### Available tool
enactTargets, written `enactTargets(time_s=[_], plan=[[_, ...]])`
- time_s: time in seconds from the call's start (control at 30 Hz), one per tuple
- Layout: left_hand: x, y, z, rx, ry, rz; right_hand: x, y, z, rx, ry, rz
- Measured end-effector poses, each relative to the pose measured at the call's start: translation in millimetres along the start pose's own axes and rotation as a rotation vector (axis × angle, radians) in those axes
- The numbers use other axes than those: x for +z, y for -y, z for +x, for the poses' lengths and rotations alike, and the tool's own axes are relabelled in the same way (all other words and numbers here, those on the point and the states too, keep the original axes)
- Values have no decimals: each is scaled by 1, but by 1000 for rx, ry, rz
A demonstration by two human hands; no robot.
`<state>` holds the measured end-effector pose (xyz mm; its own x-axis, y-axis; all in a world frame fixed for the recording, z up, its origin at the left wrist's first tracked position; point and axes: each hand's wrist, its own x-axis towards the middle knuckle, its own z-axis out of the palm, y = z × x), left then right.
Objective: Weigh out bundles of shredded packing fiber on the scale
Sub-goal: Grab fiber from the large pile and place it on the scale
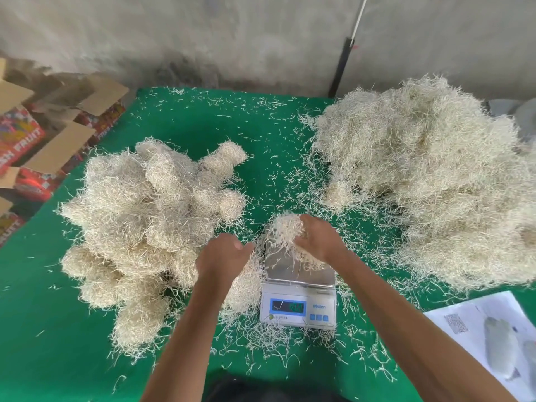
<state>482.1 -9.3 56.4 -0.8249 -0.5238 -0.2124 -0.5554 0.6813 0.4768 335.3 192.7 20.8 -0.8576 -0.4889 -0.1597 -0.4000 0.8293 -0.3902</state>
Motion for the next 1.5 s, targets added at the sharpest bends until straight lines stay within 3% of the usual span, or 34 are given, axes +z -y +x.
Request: enactTargets(time_s=[0.07,0.17,0.23,0.3,0.43,0.53,0.57,0.63,0.67,0.73,0.9,0.97,1.0,1.07,1.17,1.23,1.3,1.33,1.4,1.43,1.5], plan=[[1,-20,1,-55,95,-291,-18,13,1,27,-98,244],[13,-56,8,-394,626,-1164,-33,42,-4,51,-240,546],[13,-78,8,-599,888,-1615,-33,60,-7,65,-222,729],[8,-89,15,-606,901,-1773,-31,70,-13,-4,-202,708],[-13,-99,38,-404,467,-1541,-32,63,-21,-234,-237,347],[-16,-104,45,-311,201,-1245,-40,79,-22,-241,-273,599],[-19,-108,44,-252,239,-1190,-43,88,-17,-253,-322,679],[-25,-108,43,-23,511,-1127,-50,102,-7,-295,-435,597],[-37,-105,41,-13,645,-1178,-57,105,-2,-341,-471,492],[-55,-92,50,-79,719,-1320,-66,100,9,-407,-490,347],[-51,-79,58,-293,448,-1413,-56,121,5,-597,-373,269],[-44,-81,45,-287,510,-1176,-49,125,10,-567,-368,300],[-45,-83,40,-268,586,-1196,-47,120,13,-507,-384,322],[-53,-85,40,-247,588,-1312,-46,108,14,-407,-415,319],[-49,-75,52,-211,298,-1138,-35,112,5,-466,-351,347],[-35,-73,55,-257,319,-1240,-29,130,3,-563,-361,348],[-32,-71,40,-262,579,-1376,-38,140,8,-478,-384,417],[-40,-75,32,-112,522,-1176,-45,138,12,-425,-396,412],[-53,-75,38,-122,560,-1268,-56,125,19,-377,-389,327],[-63,-73,47,-210,507,-1427,-59,119,19,-386,-352,331],[-73,-64,57,-156,421,-1484,-54,121,13,-475,-286,384]])
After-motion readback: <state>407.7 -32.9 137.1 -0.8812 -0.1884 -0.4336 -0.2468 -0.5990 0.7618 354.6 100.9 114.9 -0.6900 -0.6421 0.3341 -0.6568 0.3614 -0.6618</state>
